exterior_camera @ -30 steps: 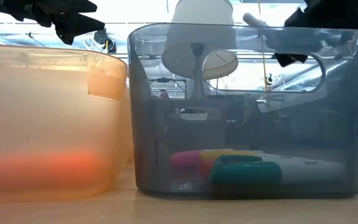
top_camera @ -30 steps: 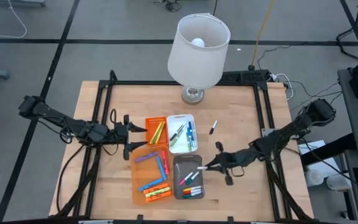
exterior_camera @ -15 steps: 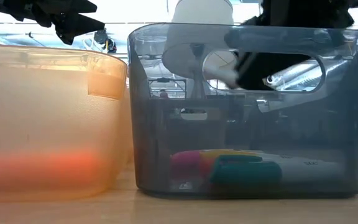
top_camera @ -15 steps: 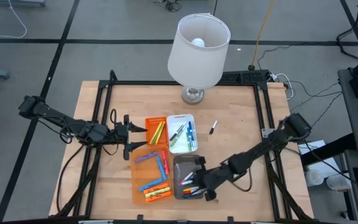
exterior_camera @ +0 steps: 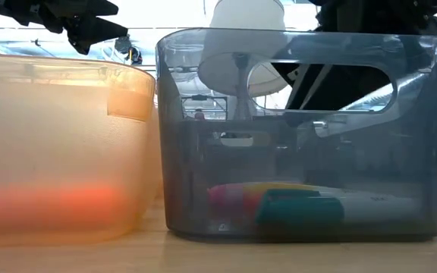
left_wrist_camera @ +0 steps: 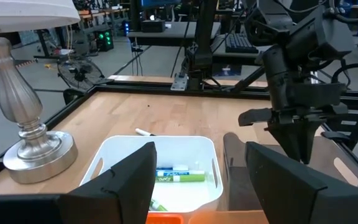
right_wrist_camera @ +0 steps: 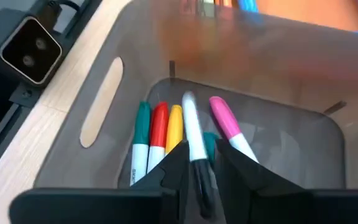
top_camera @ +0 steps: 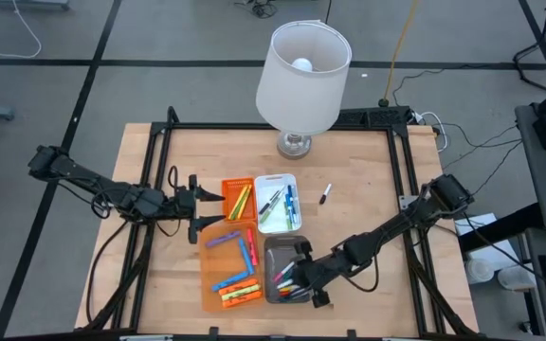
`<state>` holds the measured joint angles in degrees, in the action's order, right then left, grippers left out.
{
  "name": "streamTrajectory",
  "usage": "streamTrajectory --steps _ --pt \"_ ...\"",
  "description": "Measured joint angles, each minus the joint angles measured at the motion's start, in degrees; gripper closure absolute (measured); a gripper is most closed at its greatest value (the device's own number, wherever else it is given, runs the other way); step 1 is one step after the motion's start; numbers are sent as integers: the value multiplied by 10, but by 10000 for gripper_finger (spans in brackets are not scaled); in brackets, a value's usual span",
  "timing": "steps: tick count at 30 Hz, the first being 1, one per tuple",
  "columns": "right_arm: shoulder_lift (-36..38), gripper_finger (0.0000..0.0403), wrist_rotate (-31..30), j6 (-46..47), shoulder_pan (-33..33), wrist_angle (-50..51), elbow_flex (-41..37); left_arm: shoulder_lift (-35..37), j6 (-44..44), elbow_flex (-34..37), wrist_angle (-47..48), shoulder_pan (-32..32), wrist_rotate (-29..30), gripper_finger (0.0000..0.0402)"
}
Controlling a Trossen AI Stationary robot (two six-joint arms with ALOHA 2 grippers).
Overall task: Pick & Place Markers
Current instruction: Put the black small highlighter pen into the black bin
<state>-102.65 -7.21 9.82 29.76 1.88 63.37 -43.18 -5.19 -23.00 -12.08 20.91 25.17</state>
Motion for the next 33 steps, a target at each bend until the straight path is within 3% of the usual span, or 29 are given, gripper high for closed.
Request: streamTrajectory --steps 7,17,26,30,33 --pt "1 324 -2 -2 -3 4 0 0 0 0 0 0 0 151" --pt "70 300 -12 -5 -17 40 -17 -6 0 0 2 0 0 151" --pt "219 298 -170 70 -17 73 -166 -16 0 0 0 -2 2 151" --pt "292 298 -269 130 -17 31 -276 -19 -1 0 -4 -3 3 151" --pt "326 293 -285 150 -25 -37 -355 -18 -1 0 -7 -3 3 151"
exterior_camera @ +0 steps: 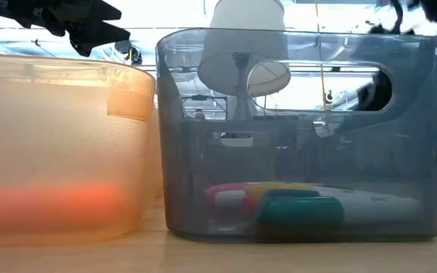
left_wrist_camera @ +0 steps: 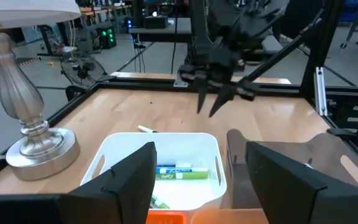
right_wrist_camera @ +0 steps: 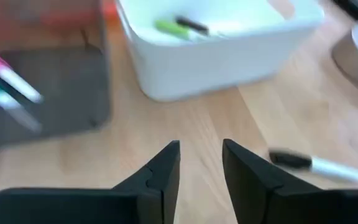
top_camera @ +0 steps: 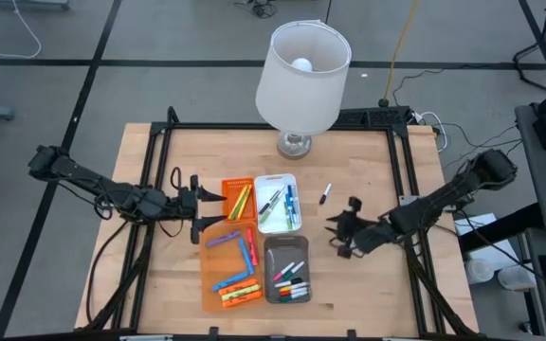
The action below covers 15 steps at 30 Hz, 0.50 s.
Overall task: Pick & Place Markers
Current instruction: Put the black small highlighter pen into the black bin
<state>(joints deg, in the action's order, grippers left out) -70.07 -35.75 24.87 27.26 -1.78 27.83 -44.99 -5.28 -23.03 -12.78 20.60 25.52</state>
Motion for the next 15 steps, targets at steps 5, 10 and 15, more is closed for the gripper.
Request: streamTrajectory --steps 5,10,15 --pt "3 252 47 -23 -31 -118 -80 0 0 0 -6 0 0 151" --pt "-3 204 42 -94 -86 -114 -70 0 -2 0 -7 0 0 151" --pt "-1 185 86 -195 -203 -70 -31 0 -8 0 -8 0 0 151"
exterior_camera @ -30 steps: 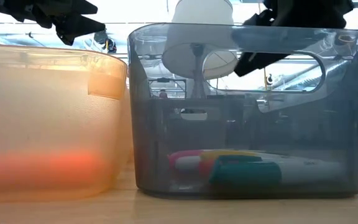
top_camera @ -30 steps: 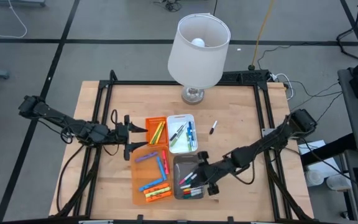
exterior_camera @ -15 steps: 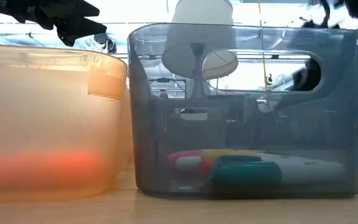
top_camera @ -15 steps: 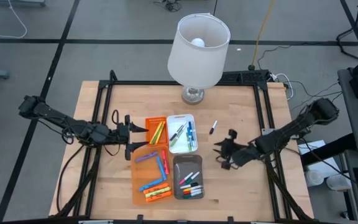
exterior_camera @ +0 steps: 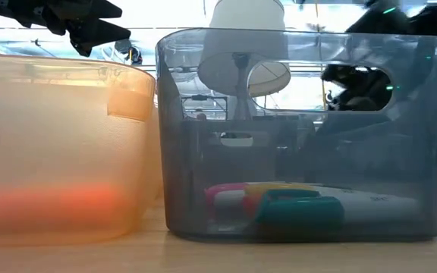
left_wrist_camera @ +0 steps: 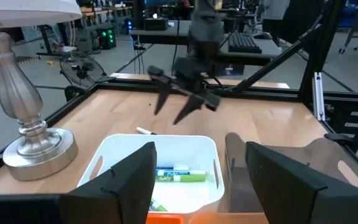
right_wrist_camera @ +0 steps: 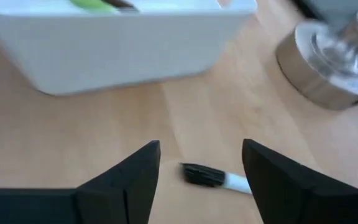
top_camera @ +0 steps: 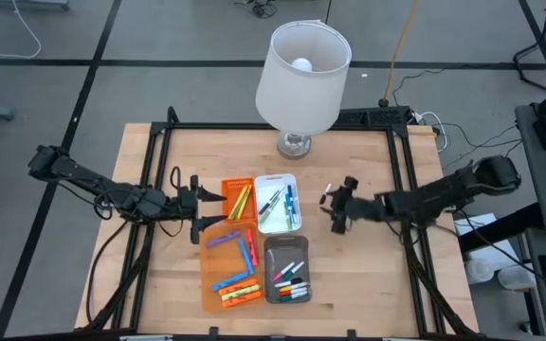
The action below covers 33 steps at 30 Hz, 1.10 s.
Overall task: Pick & Place Markers
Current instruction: Put the black small highlighter pen into the black bin
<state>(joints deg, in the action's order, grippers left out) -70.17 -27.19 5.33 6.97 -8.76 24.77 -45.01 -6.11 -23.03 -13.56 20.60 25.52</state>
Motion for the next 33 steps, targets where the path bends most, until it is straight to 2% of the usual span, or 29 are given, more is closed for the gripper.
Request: streamTrajectory --steps 3,6,9,12,17,23,28,33 --pt "0 184 94 -24 -85 55 28 0 0 0 0 0 0 151" --pt "0 190 173 -63 -152 69 38 0 7 0 0 0 0 151" --pt "0 196 224 -84 -206 70 39 0 9 0 0 0 0 151" --pt "-16 200 249 -91 -244 72 39 0 11 0 0 0 0 151" --pt "-64 202 255 -104 -279 43 39 0 11 0 0 0 0 151" --pt "-124 202 264 -72 -295 19 39 0 11 0 0 0 0 151" --pt "-122 206 333 -25 -295 37 41 0 11 0 2 0 0 151" --pt "-77 214 412 0 -293 57 37 0 10 0 2 0 0 151"
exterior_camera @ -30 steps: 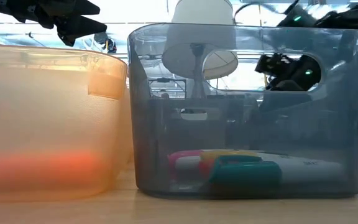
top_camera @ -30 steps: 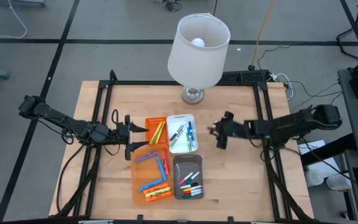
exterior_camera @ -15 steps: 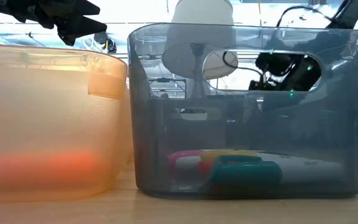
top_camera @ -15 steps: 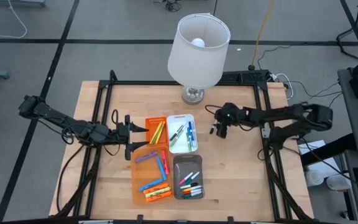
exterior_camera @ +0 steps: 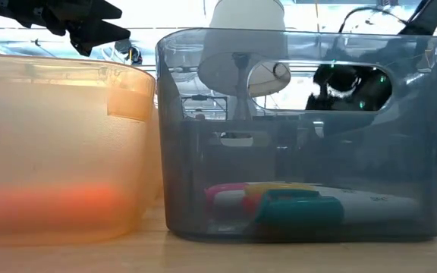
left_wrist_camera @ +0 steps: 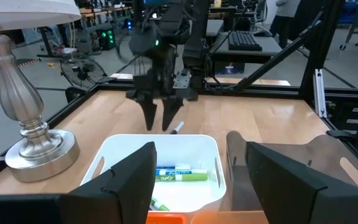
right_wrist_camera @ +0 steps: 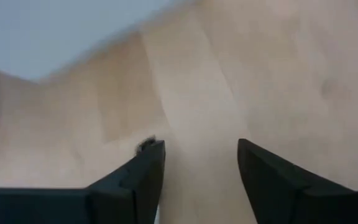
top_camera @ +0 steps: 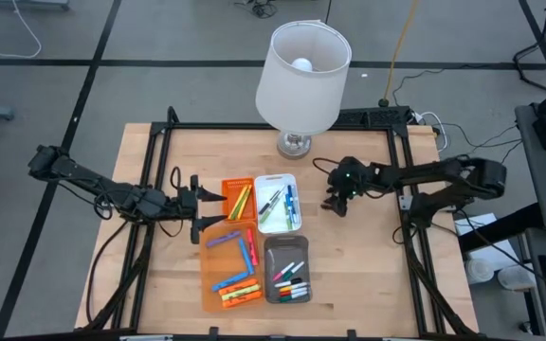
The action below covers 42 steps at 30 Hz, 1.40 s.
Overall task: Pick & Place Markers
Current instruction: Put the black small highlighter pen into the black bin
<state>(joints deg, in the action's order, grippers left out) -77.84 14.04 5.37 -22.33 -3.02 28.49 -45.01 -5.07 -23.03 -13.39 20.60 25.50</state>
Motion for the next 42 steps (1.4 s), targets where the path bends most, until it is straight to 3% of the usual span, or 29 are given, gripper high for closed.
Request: streamTrajectory --steps 5,10,16,20,32,37,42 --pt "78 223 -9 -18 20 40 2 0 -1 0 0 0 0 151" --pt "127 233 -114 -51 107 137 1 0 0 0 0 0 0 151" --pt "104 234 -208 -44 224 121 1 0 -2 0 -1 0 0 151" --pt "64 234 -260 -60 249 102 1 0 -8 0 -2 0 0 151" --pt "-59 238 -226 -3 231 46 4 0 -2 0 -2 0 0 151" --pt "-70 279 -196 101 231 41 3 0 -2 0 -2 0 0 151" --pt "-70 339 -200 117 231 45 3 0 -2 0 -2 0 0 151"
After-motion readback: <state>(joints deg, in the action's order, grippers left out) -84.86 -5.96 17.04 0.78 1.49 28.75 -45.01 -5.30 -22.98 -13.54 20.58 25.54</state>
